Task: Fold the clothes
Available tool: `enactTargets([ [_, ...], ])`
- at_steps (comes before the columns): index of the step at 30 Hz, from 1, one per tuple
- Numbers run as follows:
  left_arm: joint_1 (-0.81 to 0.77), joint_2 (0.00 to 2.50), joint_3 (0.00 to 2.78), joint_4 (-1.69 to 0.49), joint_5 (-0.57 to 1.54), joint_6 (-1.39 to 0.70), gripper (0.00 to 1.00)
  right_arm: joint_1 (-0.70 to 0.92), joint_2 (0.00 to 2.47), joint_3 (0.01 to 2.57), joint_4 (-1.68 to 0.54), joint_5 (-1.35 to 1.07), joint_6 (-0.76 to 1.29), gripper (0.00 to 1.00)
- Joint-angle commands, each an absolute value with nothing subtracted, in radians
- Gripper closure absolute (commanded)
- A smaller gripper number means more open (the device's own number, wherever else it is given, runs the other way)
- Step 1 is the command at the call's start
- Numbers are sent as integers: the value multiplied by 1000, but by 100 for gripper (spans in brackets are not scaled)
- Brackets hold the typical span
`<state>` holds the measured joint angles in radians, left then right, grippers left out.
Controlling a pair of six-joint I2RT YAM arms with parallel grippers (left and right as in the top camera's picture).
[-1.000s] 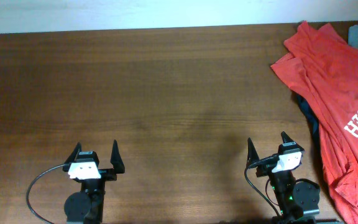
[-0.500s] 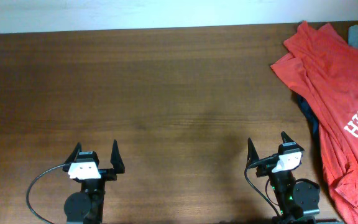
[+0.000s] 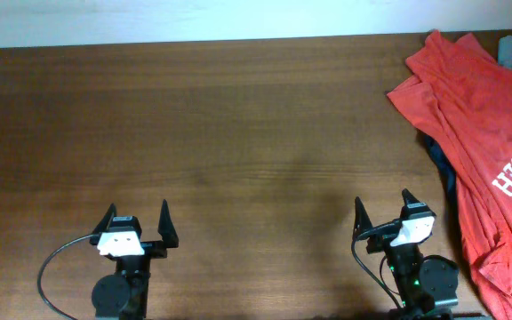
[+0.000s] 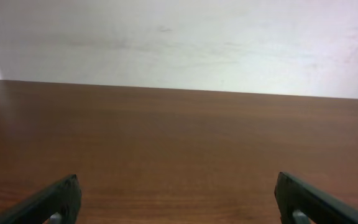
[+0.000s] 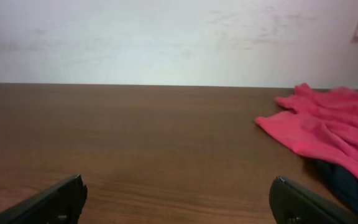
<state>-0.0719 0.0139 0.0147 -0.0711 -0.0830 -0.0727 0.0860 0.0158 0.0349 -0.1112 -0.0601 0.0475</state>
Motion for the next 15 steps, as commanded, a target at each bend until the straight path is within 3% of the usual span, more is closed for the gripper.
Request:
enactTargets([
  [1,-76,15,70,-97,-28,-82,1,91,15,129,-164,-4,65,2],
  [9,-76,133,279,-268,-22,-81,1,91,113,377,-444,87,79,1],
  [15,-76,351,516,-434,-21,-73,1,90,349,640,-724,147,175,1],
])
